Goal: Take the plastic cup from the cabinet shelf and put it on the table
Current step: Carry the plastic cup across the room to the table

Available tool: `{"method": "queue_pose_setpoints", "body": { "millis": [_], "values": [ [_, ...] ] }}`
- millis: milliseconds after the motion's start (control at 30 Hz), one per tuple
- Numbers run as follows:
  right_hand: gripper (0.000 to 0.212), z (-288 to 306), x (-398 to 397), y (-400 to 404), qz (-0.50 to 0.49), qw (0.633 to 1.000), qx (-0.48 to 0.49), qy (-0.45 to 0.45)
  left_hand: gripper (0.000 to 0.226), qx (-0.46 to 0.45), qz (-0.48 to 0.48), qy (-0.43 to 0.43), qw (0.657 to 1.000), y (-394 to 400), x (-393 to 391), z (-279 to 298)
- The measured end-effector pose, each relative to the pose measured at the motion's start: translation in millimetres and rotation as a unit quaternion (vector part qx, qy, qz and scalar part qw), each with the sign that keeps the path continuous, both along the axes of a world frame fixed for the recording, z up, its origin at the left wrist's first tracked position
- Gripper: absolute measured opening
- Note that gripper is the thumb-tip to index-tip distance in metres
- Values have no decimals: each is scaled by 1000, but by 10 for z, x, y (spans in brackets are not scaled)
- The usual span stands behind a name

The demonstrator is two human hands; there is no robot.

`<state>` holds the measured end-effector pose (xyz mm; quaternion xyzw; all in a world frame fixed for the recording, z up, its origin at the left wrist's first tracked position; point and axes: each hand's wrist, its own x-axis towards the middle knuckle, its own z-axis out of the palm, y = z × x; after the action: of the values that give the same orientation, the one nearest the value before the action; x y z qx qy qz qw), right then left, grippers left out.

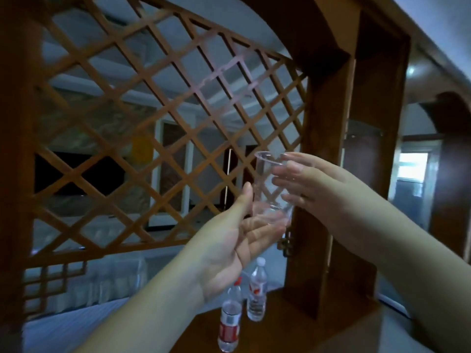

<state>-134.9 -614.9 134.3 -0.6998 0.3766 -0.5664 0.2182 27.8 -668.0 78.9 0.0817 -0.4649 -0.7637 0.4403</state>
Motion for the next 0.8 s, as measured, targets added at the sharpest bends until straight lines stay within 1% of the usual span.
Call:
{"method": "queue_pose_setpoints", "body": {
  "millis": [67, 233, 433, 533, 700, 800],
  "values": [
    [33, -108, -133, 3, -20, 1000, 6, -7, 59, 8, -29, -7, 1000, -84, -134, -64],
    [59, -398, -315, -10, -110, 992, 51, 28, 62, 36, -65, -50, 996, -295, -409, -275],
    [58, -665, -427, 13, -194, 974, 114, 34, 57, 35, -124, -83, 988, -535, -638, -573],
    [56, -788, -476, 24, -233, 964, 127, 13, 55, 30, -160, -108, 981, -645, -770, -664],
    [77, -1045, -591, 109, -313, 942, 112, -52, 57, 23, -218, -129, 967, -714, -1135, -876],
    [78, -1182, -759, 290, -354, 924, 123, -75, 57, 27, -253, -141, 957, -606, -1447, -1003]
  ]
}}
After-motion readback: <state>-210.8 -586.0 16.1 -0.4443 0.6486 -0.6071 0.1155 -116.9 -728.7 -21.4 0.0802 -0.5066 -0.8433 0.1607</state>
